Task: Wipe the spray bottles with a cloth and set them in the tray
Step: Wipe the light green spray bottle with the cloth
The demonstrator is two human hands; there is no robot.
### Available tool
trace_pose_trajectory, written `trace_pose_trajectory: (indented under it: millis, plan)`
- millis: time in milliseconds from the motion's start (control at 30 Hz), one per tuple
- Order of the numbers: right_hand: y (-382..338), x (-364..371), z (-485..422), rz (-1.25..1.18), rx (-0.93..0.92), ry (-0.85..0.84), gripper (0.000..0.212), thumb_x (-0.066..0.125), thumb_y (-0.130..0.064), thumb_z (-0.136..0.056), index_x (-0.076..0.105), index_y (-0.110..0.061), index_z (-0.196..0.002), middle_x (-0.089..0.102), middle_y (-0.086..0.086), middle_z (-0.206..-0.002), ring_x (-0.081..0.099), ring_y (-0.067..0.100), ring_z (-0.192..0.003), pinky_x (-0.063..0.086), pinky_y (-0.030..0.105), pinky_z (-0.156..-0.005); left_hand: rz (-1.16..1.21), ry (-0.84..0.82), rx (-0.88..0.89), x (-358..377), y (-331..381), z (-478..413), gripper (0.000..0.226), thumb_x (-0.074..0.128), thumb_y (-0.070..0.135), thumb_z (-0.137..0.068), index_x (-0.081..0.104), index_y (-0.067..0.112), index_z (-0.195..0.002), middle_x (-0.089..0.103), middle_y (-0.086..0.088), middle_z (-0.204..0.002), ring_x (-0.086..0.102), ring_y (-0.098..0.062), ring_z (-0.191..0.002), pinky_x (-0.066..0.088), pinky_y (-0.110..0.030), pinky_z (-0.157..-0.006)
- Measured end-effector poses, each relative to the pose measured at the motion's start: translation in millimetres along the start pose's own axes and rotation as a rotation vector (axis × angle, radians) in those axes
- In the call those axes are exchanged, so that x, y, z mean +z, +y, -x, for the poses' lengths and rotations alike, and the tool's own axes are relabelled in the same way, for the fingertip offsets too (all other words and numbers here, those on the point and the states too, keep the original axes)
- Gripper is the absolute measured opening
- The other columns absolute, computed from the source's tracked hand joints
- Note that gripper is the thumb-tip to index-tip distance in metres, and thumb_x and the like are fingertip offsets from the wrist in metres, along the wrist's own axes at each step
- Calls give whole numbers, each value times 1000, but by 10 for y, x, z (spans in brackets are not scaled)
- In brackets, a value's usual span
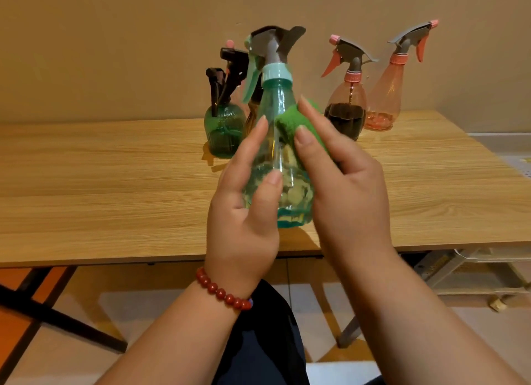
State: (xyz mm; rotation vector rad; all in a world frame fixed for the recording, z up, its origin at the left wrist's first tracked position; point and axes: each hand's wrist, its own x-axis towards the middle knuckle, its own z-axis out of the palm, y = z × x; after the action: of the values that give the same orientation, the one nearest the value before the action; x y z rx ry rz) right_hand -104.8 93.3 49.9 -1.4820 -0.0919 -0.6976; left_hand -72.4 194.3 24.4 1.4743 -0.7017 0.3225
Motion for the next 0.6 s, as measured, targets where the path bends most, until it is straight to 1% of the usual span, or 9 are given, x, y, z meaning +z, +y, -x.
trace_pose_trajectory:
  millis: [67,100,167,267,333,433,500,567,600]
  plan:
    - [-6,-49,-59,-61,45,-49,34,57,-19,-95,59,-25,-128,58,-8,-134,49,4,-128,43,32,-106,-11,15,5,1,-18,4,46,42,30,-92,40,27,-138,46,8,-144,42,-2,-134,38,-22,-107]
    - [20,-62,-37,-54,52,-63,34,56,-21,-96,58,-26,-129,57,-11,-135,48,3,-128,43,32,-107,11,19,-9,-8,-22,-9,46,43,31,-91,41,30,-137,47,8,-143,43,-3,-133,40,-25,-107]
    - [122,-67,76,-46,65,-65,36,58,-28,-94,57,-30,-130,54,-15,-138,45,3,-132,41,39,-109,55,25,-34,-41,-34,-35,45,45,31,-91,43,33,-136,50,6,-142,46,-6,-131,44,-32,-105]
    - [227,-52,247,-55,79,-38,37,59,-38,-89,59,-38,-126,53,-16,-139,41,5,-135,36,44,-111,5,35,-7,-73,-69,-26,44,45,27,-92,43,27,-136,50,8,-140,46,0,-129,41,-16,-99]
    - [209,-48,216,-47,73,-40,34,59,-32,-92,59,-37,-126,54,-14,-138,44,3,-132,40,40,-110,-60,27,13,-75,-87,-1,44,45,27,-92,42,26,-136,49,11,-139,45,1,-130,40,-15,-100]
    - [93,-61,5,-33,55,-42,37,55,-21,-96,54,-32,-132,58,-12,-133,53,2,-124,47,35,-103,-83,-21,26,-44,-97,52,45,46,28,-91,42,29,-135,49,8,-138,46,-3,-130,42,-22,-102]
    - [30,-65,-147,-47,51,-64,39,54,-20,-97,52,-29,-135,58,-9,-134,54,6,-123,47,38,-103,-46,-35,14,-11,-87,82,45,47,27,-90,43,30,-134,49,7,-138,47,-3,-130,41,-20,-102]
    - [17,-68,-212,-64,63,-101,41,53,-21,-97,51,-28,-137,57,-7,-136,53,8,-125,46,39,-104,-45,-13,6,2,-68,74,44,47,28,-90,42,33,-133,48,13,-138,45,0,-130,39,-17,-102]
    - [21,-72,-207,-59,67,-119,41,52,-21,-97,51,-28,-137,57,-7,-137,53,8,-125,46,40,-104,-54,-1,8,-8,-66,51,44,46,29,-90,42,34,-133,48,14,-138,44,0,-131,39,-19,-104]
